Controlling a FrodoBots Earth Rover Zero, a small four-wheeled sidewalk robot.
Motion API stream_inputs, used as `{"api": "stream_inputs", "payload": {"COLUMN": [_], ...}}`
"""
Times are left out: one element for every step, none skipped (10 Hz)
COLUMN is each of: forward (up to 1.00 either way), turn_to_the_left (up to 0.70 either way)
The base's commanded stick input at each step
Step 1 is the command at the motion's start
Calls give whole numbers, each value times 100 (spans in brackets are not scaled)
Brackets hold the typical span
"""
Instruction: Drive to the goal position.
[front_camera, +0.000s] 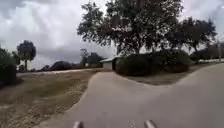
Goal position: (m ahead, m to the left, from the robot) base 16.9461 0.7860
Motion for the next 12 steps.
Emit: {"api": "stream_inputs", "payload": {"forward": [70,70,70,70,70,70,70,70,70,70,70,70], "turn_to_the_left": [0,0,0,0,0,0,0,0,0,0,0,0]}}
